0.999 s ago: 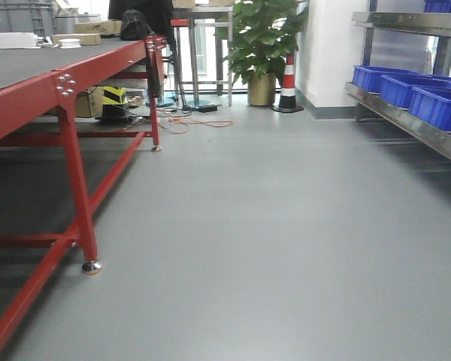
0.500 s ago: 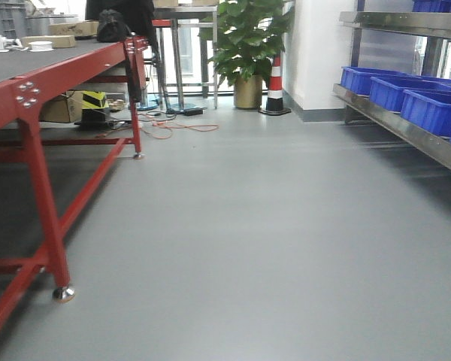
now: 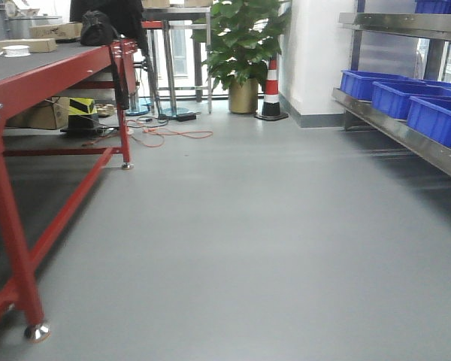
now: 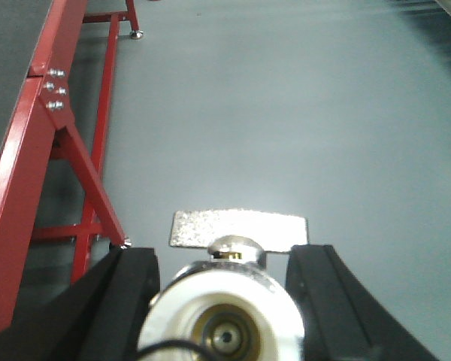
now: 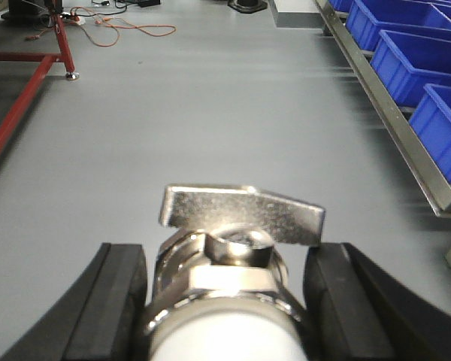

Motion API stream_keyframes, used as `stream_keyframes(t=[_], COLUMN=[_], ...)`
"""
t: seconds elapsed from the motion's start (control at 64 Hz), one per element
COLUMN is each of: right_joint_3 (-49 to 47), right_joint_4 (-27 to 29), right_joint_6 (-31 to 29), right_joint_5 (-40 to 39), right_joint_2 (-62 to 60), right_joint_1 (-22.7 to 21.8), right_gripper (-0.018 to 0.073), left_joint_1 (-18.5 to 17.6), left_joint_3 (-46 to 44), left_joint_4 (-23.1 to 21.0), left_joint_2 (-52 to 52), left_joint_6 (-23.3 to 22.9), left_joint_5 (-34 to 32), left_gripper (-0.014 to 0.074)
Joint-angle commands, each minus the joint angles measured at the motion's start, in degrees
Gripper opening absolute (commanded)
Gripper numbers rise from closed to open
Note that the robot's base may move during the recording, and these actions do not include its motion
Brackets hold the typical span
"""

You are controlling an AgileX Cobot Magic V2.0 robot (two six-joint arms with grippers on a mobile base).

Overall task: Place valve from conveyor to right shelf box
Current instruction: 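Drive the base away from the conveyor, turning toward the shelf rack, then drive up to the steel shelf holding blue bins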

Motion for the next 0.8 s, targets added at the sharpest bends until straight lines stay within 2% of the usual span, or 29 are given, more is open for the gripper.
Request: stream_keyframes(t=[0.0,0.781], right_joint_3=[-1.0,-1.0], right_joint_4=[-0.3,-0.3], right_joint_6=[-0.2,-0.2], right_joint_5=[-4.4,-4.4], right_joint_2=[-0.7,-0.6], right_joint_1=[-0.1,-0.1], right_gripper=[-0.0155,-0.0155], left_joint_1=[-0.3,-0.3], left_joint_3=[-0.4,-0.4], left_joint_4=[-0.3,-0.3], left_joint_2=[-0.6,-0.6], left_joint_6=[-0.4,-0.4], left_joint_5=[-2.8,-2.8], left_gripper=[-0.0111,-0.0111])
